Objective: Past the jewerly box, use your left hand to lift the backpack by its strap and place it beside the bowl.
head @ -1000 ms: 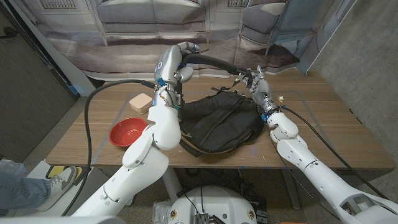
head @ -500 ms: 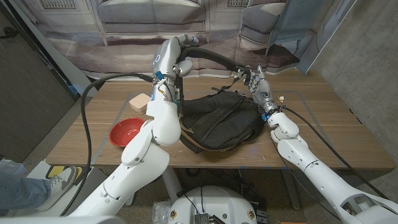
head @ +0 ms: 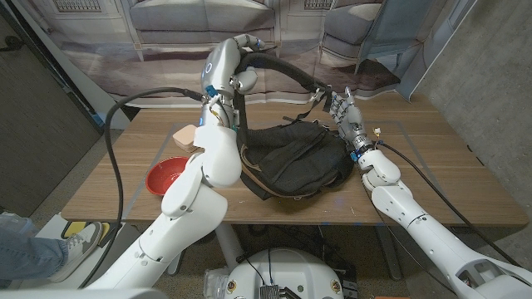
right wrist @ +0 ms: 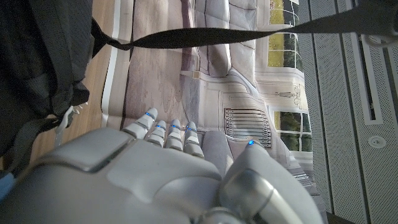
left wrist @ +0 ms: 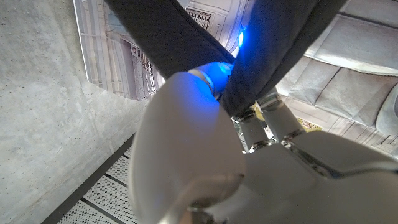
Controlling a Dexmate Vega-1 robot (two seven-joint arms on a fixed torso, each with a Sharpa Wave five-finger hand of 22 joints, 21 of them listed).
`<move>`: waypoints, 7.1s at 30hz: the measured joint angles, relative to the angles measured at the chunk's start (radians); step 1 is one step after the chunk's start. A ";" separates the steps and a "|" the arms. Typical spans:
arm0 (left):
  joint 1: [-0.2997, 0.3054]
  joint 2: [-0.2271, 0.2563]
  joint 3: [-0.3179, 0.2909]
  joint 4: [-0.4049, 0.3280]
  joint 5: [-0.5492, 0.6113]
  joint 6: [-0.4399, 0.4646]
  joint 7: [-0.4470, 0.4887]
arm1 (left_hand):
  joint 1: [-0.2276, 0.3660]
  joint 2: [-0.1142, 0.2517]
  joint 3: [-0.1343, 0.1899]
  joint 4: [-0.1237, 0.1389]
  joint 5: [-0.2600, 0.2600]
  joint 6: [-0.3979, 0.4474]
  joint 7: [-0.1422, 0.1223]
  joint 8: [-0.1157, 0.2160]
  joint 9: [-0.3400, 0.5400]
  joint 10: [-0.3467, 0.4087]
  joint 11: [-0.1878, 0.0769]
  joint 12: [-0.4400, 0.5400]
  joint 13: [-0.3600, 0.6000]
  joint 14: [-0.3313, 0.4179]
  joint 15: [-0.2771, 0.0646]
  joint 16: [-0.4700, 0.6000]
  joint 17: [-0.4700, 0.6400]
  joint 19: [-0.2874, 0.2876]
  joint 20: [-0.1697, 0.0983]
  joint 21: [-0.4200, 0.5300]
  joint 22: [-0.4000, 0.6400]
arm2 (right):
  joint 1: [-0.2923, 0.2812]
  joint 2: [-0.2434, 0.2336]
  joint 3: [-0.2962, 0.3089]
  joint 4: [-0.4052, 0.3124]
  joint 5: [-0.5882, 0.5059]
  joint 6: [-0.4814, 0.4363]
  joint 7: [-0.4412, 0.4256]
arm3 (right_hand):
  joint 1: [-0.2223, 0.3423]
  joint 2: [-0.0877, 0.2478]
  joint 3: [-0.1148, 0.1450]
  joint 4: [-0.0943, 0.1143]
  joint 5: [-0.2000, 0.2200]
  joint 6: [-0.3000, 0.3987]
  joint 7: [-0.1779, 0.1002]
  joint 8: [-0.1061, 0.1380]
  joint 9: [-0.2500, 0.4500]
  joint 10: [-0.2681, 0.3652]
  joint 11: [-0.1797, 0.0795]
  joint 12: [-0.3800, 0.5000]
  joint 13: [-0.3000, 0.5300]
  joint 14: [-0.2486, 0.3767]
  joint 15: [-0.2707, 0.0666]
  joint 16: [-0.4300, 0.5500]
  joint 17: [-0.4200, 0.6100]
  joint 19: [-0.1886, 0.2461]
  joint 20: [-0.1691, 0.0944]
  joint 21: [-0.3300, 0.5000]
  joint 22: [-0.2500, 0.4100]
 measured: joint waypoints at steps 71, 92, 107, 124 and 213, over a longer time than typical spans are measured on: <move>-0.453 -0.113 0.158 0.059 0.173 0.341 -0.307 | -0.005 -0.008 0.014 -0.003 0.005 0.009 -0.009 -0.031 0.014 0.000 0.000 -0.030 0.019 0.005 0.005 0.006 0.008 -0.024 0.005 0.048 -0.004 | 0.018 0.027 0.011 0.048 0.020 0.032 0.019 | 0.004 0.004 -0.004 -0.004 0.000 0.004 0.004 0.000 0.000 0.005 0.005 0.000 0.000 0.000 0.000 0.000 0.000 0.004 -0.004 0.000 0.000; -0.499 -0.116 0.180 0.026 0.223 0.403 -0.353 | -0.004 -0.007 0.018 0.001 0.005 0.009 -0.009 -0.038 0.018 0.004 -0.004 -0.038 0.018 0.003 0.003 0.009 0.019 -0.032 0.010 0.057 -0.008 | 0.000 0.013 0.017 0.018 0.023 0.032 0.016 | 0.005 0.005 -0.004 -0.004 0.000 0.004 0.004 0.000 0.000 0.005 0.005 0.000 0.000 0.000 0.000 0.000 0.000 0.005 -0.005 0.000 0.000; -0.532 -0.123 0.187 0.016 0.263 0.434 -0.400 | -0.005 -0.007 0.018 0.001 0.005 0.009 -0.009 -0.045 0.018 0.004 -0.004 -0.038 0.023 0.003 0.003 0.007 0.019 -0.039 0.011 0.062 -0.008 | 0.006 0.012 0.009 0.011 0.015 0.019 0.014 | 0.005 0.005 -0.004 -0.004 0.000 0.007 0.007 0.000 0.000 0.005 0.005 0.000 0.000 0.000 0.000 0.000 0.000 0.005 -0.005 0.000 0.000; -0.551 -0.128 0.173 -0.003 0.291 0.447 -0.455 | -0.006 -0.008 0.018 0.001 0.005 0.009 -0.009 -0.045 0.023 0.004 -0.004 -0.046 0.028 0.003 0.003 0.002 0.029 -0.043 0.014 0.070 -0.009 | 0.015 0.016 0.005 0.020 0.013 0.018 0.016 | 0.005 0.005 -0.004 -0.004 0.000 0.007 0.007 0.000 0.000 0.005 0.005 0.000 0.000 0.000 0.000 0.000 0.000 0.005 -0.005 0.000 0.000; -0.304 0.266 -0.537 -0.258 -0.636 0.659 -0.146 | -0.003 -0.005 0.017 0.001 0.005 0.016 -0.016 -0.081 0.037 0.002 -0.009 -0.085 0.046 0.022 -0.016 -0.002 0.041 -0.077 0.023 0.093 -0.010 | 0.109 0.076 -0.069 0.083 -0.050 -0.038 -0.004 | 0.013 0.013 -0.007 -0.007 0.000 0.007 0.007 0.000 0.000 0.005 0.005 0.000 0.000 0.000 0.000 0.000 0.000 0.005 -0.005 0.000 0.000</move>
